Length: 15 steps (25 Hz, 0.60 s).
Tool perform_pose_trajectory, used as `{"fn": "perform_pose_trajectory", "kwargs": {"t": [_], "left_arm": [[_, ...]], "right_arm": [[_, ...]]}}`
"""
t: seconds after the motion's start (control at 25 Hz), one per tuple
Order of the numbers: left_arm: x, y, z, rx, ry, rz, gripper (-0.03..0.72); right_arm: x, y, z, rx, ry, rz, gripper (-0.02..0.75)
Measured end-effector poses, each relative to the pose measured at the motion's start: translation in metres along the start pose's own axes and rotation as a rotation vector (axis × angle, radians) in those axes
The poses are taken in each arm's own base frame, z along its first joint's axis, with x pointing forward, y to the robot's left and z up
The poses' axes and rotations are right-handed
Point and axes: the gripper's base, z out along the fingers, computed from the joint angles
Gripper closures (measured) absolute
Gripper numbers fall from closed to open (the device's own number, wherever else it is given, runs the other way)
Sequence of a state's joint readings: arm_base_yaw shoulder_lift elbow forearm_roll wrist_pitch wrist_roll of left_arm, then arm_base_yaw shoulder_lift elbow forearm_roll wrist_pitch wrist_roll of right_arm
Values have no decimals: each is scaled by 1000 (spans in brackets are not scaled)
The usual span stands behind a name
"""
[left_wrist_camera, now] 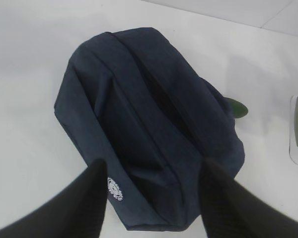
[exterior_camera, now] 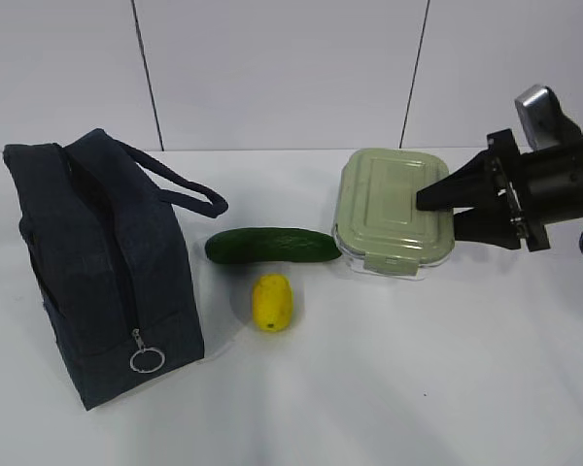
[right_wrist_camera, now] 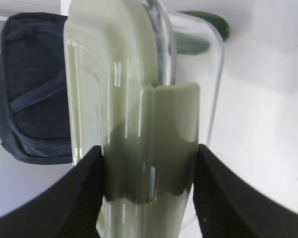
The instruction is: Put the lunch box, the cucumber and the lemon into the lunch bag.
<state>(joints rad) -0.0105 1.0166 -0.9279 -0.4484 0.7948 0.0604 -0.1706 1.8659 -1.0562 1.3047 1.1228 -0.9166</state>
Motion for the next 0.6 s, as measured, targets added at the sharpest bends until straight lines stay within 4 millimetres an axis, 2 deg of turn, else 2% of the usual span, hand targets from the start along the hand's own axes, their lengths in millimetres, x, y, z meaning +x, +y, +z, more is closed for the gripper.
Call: {"fn": "perform_pose_trajectory", "kwargs": {"t": [0.12,0.28,0.6], "left_arm": [[-2,1,14,29,37,-58,265],[-5,4,41,65,98,-161,265],[-6,17,90,63,178,-309,265]], "right_arm": [[0,20,-11,-2,-15,-28,328],[2,37,-21,-2,-25,-60,328],[5,43,-25,18,-10,-76,328]]}}
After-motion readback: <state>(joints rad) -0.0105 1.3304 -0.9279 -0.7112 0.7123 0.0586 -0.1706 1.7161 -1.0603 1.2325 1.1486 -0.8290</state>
